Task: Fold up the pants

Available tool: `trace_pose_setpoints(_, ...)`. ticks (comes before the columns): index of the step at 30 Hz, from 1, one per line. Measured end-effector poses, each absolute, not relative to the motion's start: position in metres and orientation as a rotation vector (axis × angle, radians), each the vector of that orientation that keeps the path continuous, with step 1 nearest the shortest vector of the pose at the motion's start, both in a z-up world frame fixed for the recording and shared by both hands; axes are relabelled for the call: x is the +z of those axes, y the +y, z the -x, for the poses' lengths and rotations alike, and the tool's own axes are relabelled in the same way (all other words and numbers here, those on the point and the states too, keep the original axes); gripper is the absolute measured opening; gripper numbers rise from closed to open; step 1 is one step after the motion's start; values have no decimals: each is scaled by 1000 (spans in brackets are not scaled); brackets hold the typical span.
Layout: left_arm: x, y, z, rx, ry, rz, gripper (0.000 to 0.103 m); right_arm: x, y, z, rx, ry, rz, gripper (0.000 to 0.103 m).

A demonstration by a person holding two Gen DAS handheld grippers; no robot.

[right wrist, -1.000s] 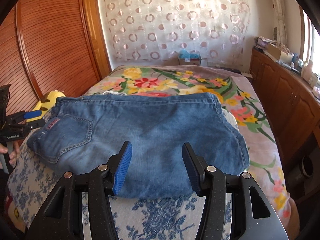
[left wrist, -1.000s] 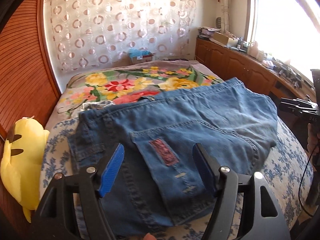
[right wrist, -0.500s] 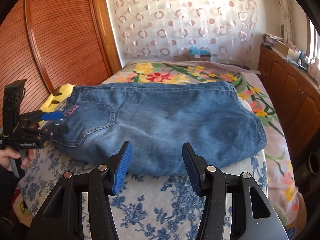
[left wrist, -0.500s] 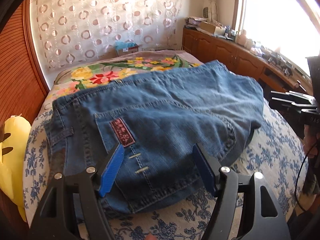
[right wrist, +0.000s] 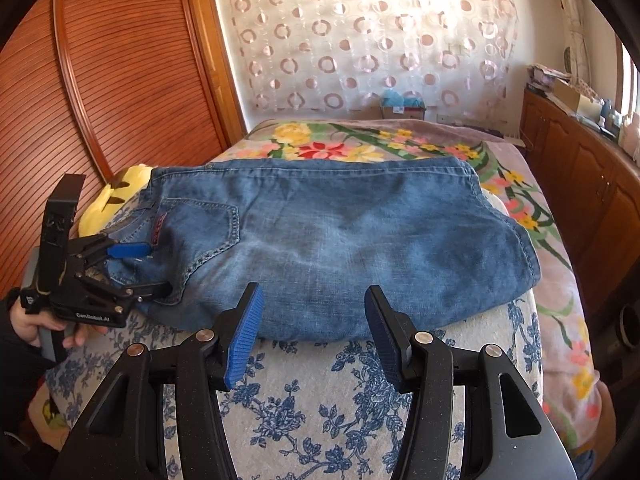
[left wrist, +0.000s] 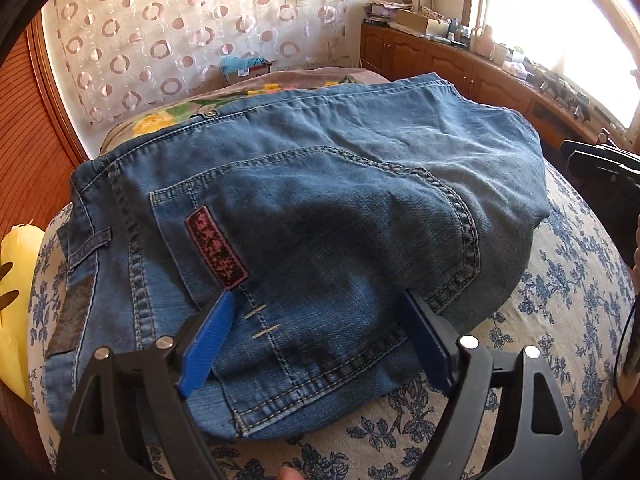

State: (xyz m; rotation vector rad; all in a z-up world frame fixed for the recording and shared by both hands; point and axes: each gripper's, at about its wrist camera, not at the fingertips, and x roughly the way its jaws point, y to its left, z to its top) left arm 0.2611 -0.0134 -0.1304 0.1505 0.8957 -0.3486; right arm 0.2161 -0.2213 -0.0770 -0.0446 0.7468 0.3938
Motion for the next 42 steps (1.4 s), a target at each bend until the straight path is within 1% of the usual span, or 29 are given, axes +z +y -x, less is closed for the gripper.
trace_pose_setpoints(1, -131, -14, -261, -350, 896, -151, 89, -78, -222, -217, 394, 751, 44, 54)
trace_pose_setpoints(6, -137, -22, -258, -316, 873, -233, 90, -85, -221, -217, 395, 773, 49, 54)
trace_pose_setpoints(12, -132, -21, -249, -320, 856, -262, 90, -91, -219, -213, 391, 787, 34, 54)
trace_pose_setpoints(17, -119, -23, -233, -373, 818, -232, 89, -93, -213, -203, 387, 792, 44, 54)
trace_pose_setpoints(18, -116, -25, -230, -381, 809, -232, 88, -94, -212, -201, 386, 791, 45, 54)
trace_pose_setpoints(19, -114, -27, -227, -399, 801, -226, 84, -95, -212, -197, 384, 791, 44, 54)
trace_pose_setpoints(20, -113, -28, -224, -426, 803, -212, 82, -95, -211, -195, 383, 792, 42, 54)
trace_pose_setpoints(23, -110, -40, -215, -492, 796, -201, 80, -97, -210, -185, 374, 791, 38, 54)
trace_pose_setpoints(25, -111, -53, -211, -515, 792, -229, 73, -100, -212, -179, 369, 793, 30, 54)
trace_pose_setpoints(26, -112, -59, -211, -528, 797, -233, 71, -101, -213, -177, 366, 794, 27, 54)
trace_pose_setpoints(27, -115, -65, -213, -548, 810, -234, 66, -102, -213, -174, 361, 795, 25, 54)
trace_pose_setpoints(28, -118, -71, -216, -560, 829, -239, 58, -103, -214, -172, 358, 795, 25, 54)
trace_pose_setpoints(29, -121, -76, -218, -556, 836, -253, 56, -103, -214, -170, 356, 794, 25, 54)
trace_pose_setpoints(30, -123, -81, -220, -543, 837, -278, 50, -104, -215, -168, 355, 794, 25, 54)
trace_pose_setpoints(31, -124, -85, -222, -532, 829, -308, 38, -105, -215, -166, 354, 793, 24, 54)
trace_pose_setpoints(32, -125, -86, -223, -524, 825, -324, 32, -105, -215, -164, 356, 792, 23, 54)
trace_pose_setpoints(33, -123, -86, -226, -517, 826, -322, 21, -105, -215, -163, 357, 791, 23, 54)
trace_pose_setpoints(34, -121, -83, -227, -524, 829, -304, 14, -106, -215, -162, 360, 791, 23, 54)
trace_pose_setpoints(37, -106, -73, -232, -527, 807, -257, 6, -107, -214, -163, 369, 791, 26, 54)
trace_pose_setpoints(42, -85, -66, -249, -513, 783, -225, 3, -110, -209, -175, 393, 797, 36, 54)
